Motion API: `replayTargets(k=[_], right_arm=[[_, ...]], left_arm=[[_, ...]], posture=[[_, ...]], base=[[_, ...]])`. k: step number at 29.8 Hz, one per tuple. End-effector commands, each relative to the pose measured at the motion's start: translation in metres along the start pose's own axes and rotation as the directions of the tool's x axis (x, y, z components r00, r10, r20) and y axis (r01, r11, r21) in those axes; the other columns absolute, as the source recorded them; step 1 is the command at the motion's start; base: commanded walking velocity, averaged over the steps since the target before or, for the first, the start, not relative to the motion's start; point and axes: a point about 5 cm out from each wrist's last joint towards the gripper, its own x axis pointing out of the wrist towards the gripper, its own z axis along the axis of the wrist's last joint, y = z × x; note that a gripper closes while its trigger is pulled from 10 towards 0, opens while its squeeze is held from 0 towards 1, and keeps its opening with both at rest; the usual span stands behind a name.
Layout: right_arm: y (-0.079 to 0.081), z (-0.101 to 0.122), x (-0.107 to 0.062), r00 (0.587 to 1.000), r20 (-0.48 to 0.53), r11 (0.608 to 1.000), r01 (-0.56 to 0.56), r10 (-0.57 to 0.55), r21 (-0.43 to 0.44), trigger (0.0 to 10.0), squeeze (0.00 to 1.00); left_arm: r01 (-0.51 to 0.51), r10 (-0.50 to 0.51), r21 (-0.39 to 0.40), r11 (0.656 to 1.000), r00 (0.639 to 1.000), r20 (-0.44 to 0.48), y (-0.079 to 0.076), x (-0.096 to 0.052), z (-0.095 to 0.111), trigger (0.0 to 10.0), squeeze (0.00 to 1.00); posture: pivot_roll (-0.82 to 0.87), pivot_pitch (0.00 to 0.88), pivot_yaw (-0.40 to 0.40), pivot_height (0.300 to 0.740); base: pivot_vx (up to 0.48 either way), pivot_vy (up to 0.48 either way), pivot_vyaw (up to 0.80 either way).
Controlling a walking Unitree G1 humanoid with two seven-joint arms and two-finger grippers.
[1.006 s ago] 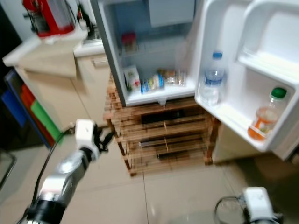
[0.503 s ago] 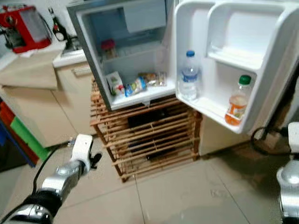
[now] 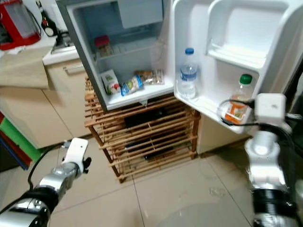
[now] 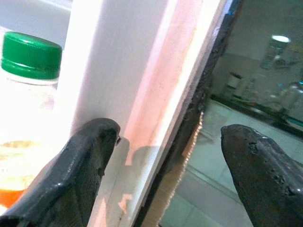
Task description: Restocking fridge
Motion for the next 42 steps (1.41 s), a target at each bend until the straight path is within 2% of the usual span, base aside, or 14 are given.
replayTargets(k=[1,4,8,10,13,16,19,21,25,28,34,37,38,42], right_arm=[[0.022,0.016,-0.006,0.989,0.057,0.988,-0.138,0.135,0.062,10.0,0.00],[0.040,0.029,-0.018,0.953,0.116,0.947,-0.293,0.279,0.134,10.0,0.00],[0.043,0.031,-0.026,0.941,0.128,0.931,-0.331,0.313,0.157,10.0,0.00],[0.055,0.026,-0.061,0.874,0.141,0.835,-0.486,0.465,0.260,10.0,0.00],[0.058,0.026,-0.070,0.852,0.153,0.805,-0.523,0.501,0.279,10.0,0.00],[0.068,0.022,-0.109,0.682,0.143,0.615,-0.717,0.718,0.329,10.0,0.00],[0.063,0.007,-0.139,0.428,0.076,0.361,-0.834,0.900,0.418,10.0,0.00],[0.056,-0.009,-0.147,0.295,0.004,0.267,-0.870,0.955,0.414,10.0,0.00],[0.033,-0.050,-0.141,0.218,-0.204,0.282,-0.886,0.954,0.370,10.0,0.00],[0.011,-0.067,-0.141,0.139,-0.344,0.232,-0.941,0.929,0.247,10.0,0.00],[-0.030,-0.092,-0.131,0.093,-0.592,0.172,-0.982,0.801,0.079,10.0,0.00],[-0.038,-0.099,-0.128,0.093,-0.641,0.169,-0.984,0.762,0.058,10.0,0.00],[-0.046,-0.105,-0.119,0.157,-0.680,0.207,-0.978,0.716,-0.008,10.0,0.00],[-0.060,-0.108,-0.102,0.238,-0.728,0.265,-0.961,0.643,-0.080,10.0,0.00]], left_arm=[[-0.019,0.019,0.016,1.000,1.000,0.002,0.006,0.000,0.001,10.0,0.00],[0.000,0.000,0.006,1.000,1.000,0.001,0.005,0.000,-0.002,10.0,0.00],[0.011,-0.011,0.013,1.000,1.000,0.014,0.004,0.000,-0.001,10.0,0.00],[0.059,-0.058,-0.018,0.998,0.997,0.055,-0.001,0.000,0.003,10.0,0.00],[0.069,-0.068,-0.020,0.997,0.996,0.061,-0.003,0.000,0.003,10.0,0.00],[0.087,-0.086,-0.008,0.996,0.995,0.055,-0.005,-0.001,-0.001,10.0,0.00],[0.106,-0.106,-0.002,0.994,0.993,0.056,-0.008,-0.001,-0.003,10.0,0.00],[0.101,-0.101,0.003,0.995,0.994,0.034,-0.008,-0.001,-0.007,10.0,0.00],[0.054,-0.061,-0.082,0.995,0.994,-0.090,0.001,-0.001,-0.025,10.0,0.00],[0.031,-0.053,-0.141,0.989,0.987,-0.154,0.007,-0.003,-0.036,10.0,0.00],[0.036,-0.076,-0.164,0.986,0.967,-0.242,0.010,-0.006,-0.051,10.0,0.00],[0.037,-0.082,-0.173,0.984,0.962,-0.260,0.009,-0.006,-0.053,10.0,0.00],[0.033,-0.080,-0.178,0.983,0.962,-0.262,0.010,-0.006,-0.053,10.0,0.00],[0.033,-0.079,-0.176,0.984,0.962,-0.263,0.009,-0.006,-0.053,10.0,0.00]], posture=[[-0.28,0.000,0.172,0.736],[-0.28,0.000,0.171,0.736],[-0.28,0.000,0.168,0.736],[-0.29,0.000,0.165,0.736],[-0.29,0.000,0.165,0.736],[-0.30,0.000,0.168,0.736],[-0.31,0.000,0.169,0.736],[-0.31,0.000,0.167,0.736],[-0.31,0.000,0.159,0.736],[-0.31,0.000,0.159,0.736],[-0.32,0.000,0.175,0.736],[-0.33,0.000,0.176,0.736],[-0.33,0.000,0.178,0.736],[-0.33,0.000,0.185,0.736]], base=[[0.000,0.000,0.00],[0.000,0.000,0.00],[0.000,0.000,0.00],[0.000,0.000,0.00],[0.000,0.000,0.00],[0.000,0.000,0.00],[0.000,0.000,0.00],[0.000,0.000,0.00],[0.000,0.000,0.00],[0.000,0.000,0.00],[0.000,0.000,0.00],[0.000,0.000,0.00],[0.000,0.000,0.00],[0.000,0.000,0.00]])
